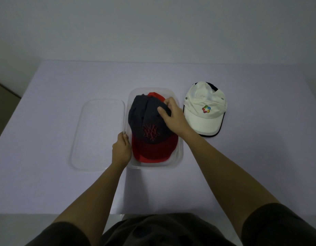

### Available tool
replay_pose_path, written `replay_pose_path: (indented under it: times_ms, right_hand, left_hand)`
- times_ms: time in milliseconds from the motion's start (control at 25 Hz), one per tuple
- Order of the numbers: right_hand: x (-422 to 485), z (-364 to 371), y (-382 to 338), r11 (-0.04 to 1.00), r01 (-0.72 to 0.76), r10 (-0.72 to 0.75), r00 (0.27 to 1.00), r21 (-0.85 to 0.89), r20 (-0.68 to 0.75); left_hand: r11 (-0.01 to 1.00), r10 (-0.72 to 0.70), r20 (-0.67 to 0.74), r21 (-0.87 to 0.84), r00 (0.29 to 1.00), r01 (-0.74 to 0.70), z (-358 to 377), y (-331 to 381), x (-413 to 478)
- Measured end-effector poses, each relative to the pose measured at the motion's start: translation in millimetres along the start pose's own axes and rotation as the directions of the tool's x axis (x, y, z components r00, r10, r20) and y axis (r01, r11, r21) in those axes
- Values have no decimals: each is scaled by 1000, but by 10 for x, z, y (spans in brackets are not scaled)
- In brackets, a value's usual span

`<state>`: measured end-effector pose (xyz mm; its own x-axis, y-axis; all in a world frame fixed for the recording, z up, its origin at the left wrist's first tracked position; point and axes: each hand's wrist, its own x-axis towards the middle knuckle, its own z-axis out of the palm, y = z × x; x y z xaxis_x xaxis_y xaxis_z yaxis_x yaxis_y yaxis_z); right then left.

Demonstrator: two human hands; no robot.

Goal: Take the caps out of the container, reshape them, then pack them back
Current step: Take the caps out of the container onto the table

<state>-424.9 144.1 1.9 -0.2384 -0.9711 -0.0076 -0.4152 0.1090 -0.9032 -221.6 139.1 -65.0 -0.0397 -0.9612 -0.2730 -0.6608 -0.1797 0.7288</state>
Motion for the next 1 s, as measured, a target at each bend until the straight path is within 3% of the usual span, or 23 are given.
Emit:
replay_pose_path:
  times_ms: [120, 200, 320, 480, 640, 760, 920, 1000]
  right_hand:
    - [-61, -198, -157, 968, 74, -30, 983, 240, -181]
    - [-144, -449, -201, 921, 88, 31, 954, 378, -299]
    - [-402, -936, -60, 904, 119, 100, 875, 410, -473]
    - [-701, -1229, 336, 887, 44, 219, 836, 459, -503]
    - [-953, -1179, 774, 854, -84, 412, 713, 514, -567]
    - [-1076, -1145, 1083, 868, -211, 465, 664, 451, -585]
    - [-1054, -1155, 1172, 923, -316, 384, 696, 221, -607]
    - [-1032, -1232, 1141, 940, -305, 327, 666, 156, -671]
  left_hand:
    - [1000, 7, 5, 8, 1000, -7, 5, -16, 18]
    - [1000, 3, 3, 7, 1000, -3, 18, -25, 28]
    - [1000, 18, 11, -7, 1000, -18, 51, -27, 22]
    - [999, 2, 0, -48, 1000, -2, 23, -38, 33]
    - [999, -8, 25, -38, 1000, 9, 8, -40, 24]
    - [999, -16, 43, -42, 999, 18, -4, -51, 41]
    - [998, -35, 55, -52, 998, 38, -1, -37, 44]
    - [998, -36, 68, -47, 997, 40, 2, -48, 40]
